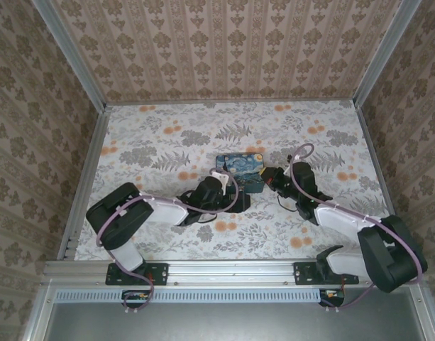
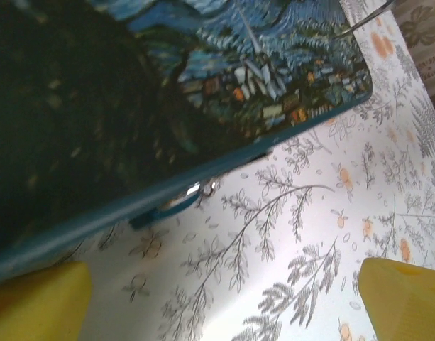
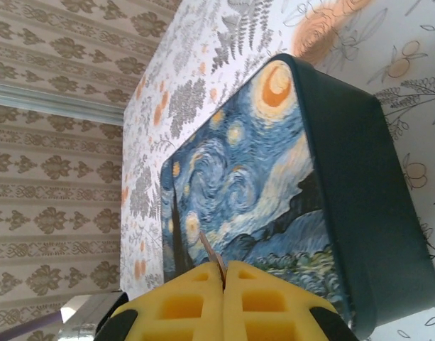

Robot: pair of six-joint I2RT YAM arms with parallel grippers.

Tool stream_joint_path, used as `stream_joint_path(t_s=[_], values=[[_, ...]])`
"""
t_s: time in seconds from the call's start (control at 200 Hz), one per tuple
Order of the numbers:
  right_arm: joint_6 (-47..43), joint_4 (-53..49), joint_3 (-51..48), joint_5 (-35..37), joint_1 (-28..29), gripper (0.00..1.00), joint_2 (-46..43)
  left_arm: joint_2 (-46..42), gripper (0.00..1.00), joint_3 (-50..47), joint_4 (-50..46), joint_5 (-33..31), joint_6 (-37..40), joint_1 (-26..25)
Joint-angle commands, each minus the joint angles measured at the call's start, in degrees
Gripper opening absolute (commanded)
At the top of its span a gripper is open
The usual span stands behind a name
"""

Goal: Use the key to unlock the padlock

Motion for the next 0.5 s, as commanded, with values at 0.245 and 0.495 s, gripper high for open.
stream_joint_path(t_s=[0.245,0.495], values=[[-0.29,11.53,3.82,-7.91,-5.37,0.0,11.71,6.79,0.97,4.64,2.28,0.77,5.83,0.87],[1.1,16.41,3.52,-9.4,-5.79,0.0,15.94,7.46,0.97,6.3,-1.3,-0.92,11.48,0.87]])
